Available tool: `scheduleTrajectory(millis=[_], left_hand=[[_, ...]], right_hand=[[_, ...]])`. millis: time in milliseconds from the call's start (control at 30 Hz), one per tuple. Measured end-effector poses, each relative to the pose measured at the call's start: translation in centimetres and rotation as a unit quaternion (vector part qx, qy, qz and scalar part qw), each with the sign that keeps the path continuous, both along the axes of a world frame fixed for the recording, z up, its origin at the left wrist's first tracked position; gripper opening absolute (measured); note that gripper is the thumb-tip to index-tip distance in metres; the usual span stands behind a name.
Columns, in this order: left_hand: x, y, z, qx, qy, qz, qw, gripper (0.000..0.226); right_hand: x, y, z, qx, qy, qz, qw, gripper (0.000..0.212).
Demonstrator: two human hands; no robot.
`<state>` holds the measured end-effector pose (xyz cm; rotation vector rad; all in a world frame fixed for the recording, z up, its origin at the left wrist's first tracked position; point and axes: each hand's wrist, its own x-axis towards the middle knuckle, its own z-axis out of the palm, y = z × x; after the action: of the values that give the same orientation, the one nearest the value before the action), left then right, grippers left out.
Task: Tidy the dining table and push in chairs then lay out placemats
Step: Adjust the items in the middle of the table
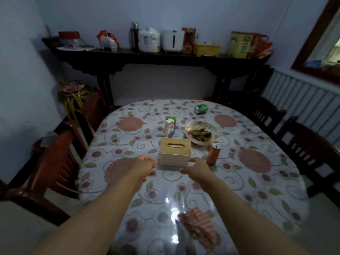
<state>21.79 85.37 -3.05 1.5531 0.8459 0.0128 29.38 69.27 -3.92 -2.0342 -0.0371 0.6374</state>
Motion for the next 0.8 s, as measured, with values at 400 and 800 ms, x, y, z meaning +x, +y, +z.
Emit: scheduleTrajectory(millis=[400,800], left_hand=[[2.8,-17.2,1.0,-0.016,0.011,-0.021,1.000,0.010],[13.2,-17.3,-1.2,-0.016,0.007,-0.062,0.998,0.006]], right_hand=[[4.5,-17.6,0.0,0.016,-0.002,-0.027,1.000,0.059],[12.1,-18.8,-1.0,-0.006,-0.024,-0.061,0.998,0.066]])
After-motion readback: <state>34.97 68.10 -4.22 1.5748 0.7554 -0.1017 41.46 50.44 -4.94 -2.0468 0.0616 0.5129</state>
